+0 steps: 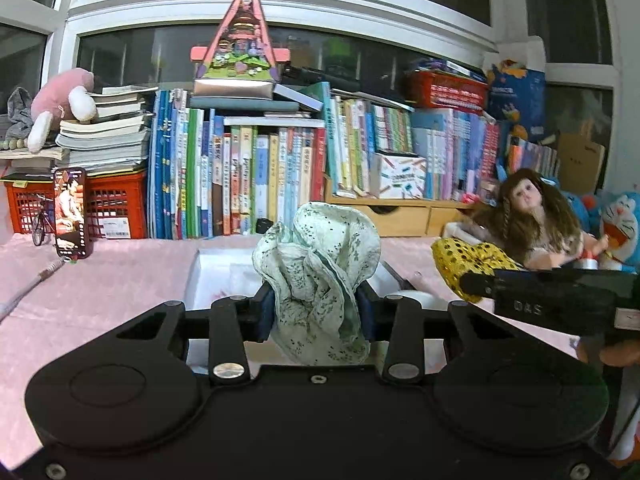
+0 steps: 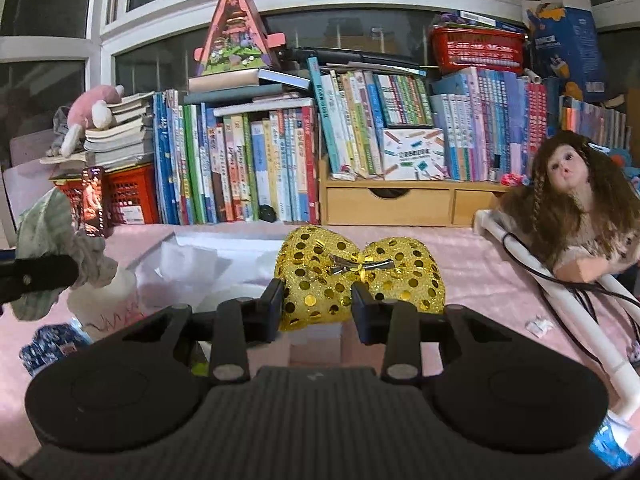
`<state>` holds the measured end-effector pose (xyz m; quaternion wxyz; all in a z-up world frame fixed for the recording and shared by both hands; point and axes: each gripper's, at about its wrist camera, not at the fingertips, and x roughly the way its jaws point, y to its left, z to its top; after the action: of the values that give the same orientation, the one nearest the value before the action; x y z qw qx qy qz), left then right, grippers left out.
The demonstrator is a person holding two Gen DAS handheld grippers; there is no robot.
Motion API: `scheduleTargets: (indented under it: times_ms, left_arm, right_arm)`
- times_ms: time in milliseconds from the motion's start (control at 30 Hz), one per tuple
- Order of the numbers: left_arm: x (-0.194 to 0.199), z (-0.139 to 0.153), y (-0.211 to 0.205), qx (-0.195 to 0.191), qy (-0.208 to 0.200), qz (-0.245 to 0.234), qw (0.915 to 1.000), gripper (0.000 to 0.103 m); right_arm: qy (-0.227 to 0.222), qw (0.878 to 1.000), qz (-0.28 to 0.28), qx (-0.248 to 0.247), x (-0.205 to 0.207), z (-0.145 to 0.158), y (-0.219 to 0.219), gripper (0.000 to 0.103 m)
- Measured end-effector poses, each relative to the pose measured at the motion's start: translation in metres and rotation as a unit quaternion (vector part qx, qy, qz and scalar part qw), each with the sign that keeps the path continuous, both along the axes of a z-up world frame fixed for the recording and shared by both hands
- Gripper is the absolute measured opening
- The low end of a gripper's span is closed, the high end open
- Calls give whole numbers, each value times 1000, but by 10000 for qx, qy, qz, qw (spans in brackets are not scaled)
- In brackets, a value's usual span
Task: Organize books
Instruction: 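Lift the pouch with the left tool toward the box while the right tool lifts the gold bow, then lower the pouch into the box and open the left tool while the right tool releases the bow there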
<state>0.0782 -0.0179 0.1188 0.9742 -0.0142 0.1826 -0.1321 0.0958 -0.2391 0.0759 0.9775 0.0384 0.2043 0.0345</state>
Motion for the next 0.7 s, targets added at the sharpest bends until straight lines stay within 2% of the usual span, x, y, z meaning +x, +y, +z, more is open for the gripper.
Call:
scheduleTargets:
  times_ms: [300,500,700]
  left_arm:
    - [67,26,24,-116,472,155,9987,38]
    - [117,30,32,-98,952,210,9952,38]
    - [171,27,37,-82,1426,329,9892,38]
  right_arm:
    - [75,9995,309,92,34,23,11,41]
    - [308,9977,555,259,66,36,19,41]
    - [693,9922,826,631,101,39,32,41]
